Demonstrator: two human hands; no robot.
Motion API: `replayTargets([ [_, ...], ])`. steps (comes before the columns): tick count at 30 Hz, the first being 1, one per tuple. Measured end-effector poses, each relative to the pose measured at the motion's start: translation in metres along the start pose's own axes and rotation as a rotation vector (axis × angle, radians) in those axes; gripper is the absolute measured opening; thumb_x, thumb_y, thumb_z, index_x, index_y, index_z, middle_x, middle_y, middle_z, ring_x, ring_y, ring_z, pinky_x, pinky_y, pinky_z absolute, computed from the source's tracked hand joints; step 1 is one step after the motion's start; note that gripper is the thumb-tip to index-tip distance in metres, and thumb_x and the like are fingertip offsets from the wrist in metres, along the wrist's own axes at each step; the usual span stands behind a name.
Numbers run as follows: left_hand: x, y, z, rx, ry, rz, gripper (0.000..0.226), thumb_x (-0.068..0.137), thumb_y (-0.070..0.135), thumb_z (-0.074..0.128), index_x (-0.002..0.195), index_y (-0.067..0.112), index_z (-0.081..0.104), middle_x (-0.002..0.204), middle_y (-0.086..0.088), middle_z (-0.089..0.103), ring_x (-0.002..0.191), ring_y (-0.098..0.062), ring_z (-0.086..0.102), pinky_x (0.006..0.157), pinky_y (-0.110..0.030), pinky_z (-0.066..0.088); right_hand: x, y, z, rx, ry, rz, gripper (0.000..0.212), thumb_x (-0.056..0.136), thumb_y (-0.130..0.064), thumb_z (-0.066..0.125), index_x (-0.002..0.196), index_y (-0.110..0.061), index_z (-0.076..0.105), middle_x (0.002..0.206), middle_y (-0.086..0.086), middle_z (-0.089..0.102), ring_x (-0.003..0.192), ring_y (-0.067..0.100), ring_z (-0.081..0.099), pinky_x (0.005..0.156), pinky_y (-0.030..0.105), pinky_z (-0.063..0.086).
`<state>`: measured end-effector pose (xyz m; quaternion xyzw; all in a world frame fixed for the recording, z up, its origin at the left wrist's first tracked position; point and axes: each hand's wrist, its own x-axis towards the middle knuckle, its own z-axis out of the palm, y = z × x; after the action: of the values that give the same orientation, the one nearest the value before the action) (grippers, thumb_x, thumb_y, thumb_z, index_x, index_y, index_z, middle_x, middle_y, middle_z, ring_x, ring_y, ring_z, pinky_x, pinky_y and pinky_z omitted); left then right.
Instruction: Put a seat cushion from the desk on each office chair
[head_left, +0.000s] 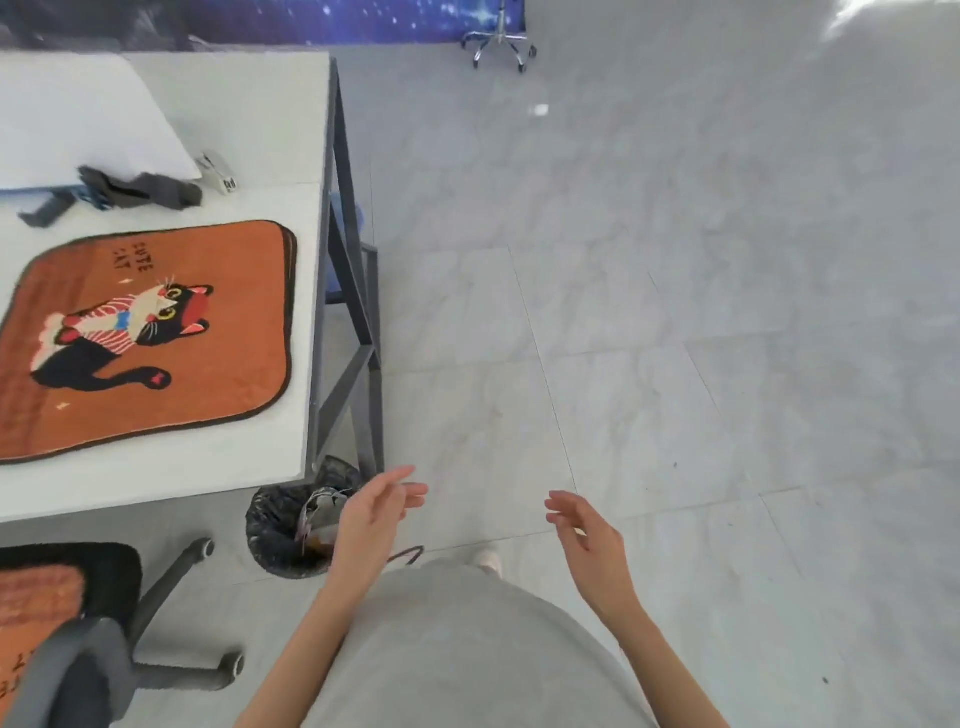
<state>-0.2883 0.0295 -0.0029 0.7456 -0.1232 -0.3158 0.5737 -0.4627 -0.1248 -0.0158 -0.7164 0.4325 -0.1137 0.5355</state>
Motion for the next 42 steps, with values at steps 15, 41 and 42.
replayTargets([
  [15, 0.239, 0.099, 0.054, -0.079, 0.441, -0.01, 0.026, 0.095, 0.005, 0.042, 0.105, 0.02, 0.06, 0.091, 0.002, 0.07, 0.078, -0.001, 0.066, 0.08, -0.016, 0.051, 0.342, -0.099, -0.02, -0.251, -0.565, -0.168, 0.039, 0.091, -0.002, 0.049, 0.089, -0.042, 0.052, 0.096, -0.011, 0.066, 0.091, -0.007, 0.06, 0.073, 0.003, 0.045],
  [41, 0.264, 0.078, -0.156, -0.24, 1.585, -0.674, 0.034, 0.096, 0.015, 0.042, 0.129, 0.012, 0.051, 0.133, -0.007, 0.055, 0.123, -0.022, 0.05, 0.1, -0.031, 0.041, 0.466, -0.36, 0.404, -0.83, -1.283, -1.196, 0.039, 0.093, -0.012, 0.044, 0.132, -0.009, 0.045, 0.142, 0.008, 0.042, 0.135, 0.022, 0.033, 0.11, 0.03, 0.028],
  [42, 0.264, 0.073, -0.165, -0.227, 1.613, -0.729, 0.037, 0.095, 0.015, 0.042, 0.132, 0.011, 0.047, 0.137, -0.008, 0.051, 0.127, -0.025, 0.046, 0.104, -0.036, 0.039, 0.468, -0.364, 0.419, -0.875, -1.257, -1.206, 0.044, 0.093, -0.014, 0.044, 0.136, -0.009, 0.039, 0.146, 0.011, 0.035, 0.137, 0.025, 0.027, 0.112, 0.033, 0.026],
])
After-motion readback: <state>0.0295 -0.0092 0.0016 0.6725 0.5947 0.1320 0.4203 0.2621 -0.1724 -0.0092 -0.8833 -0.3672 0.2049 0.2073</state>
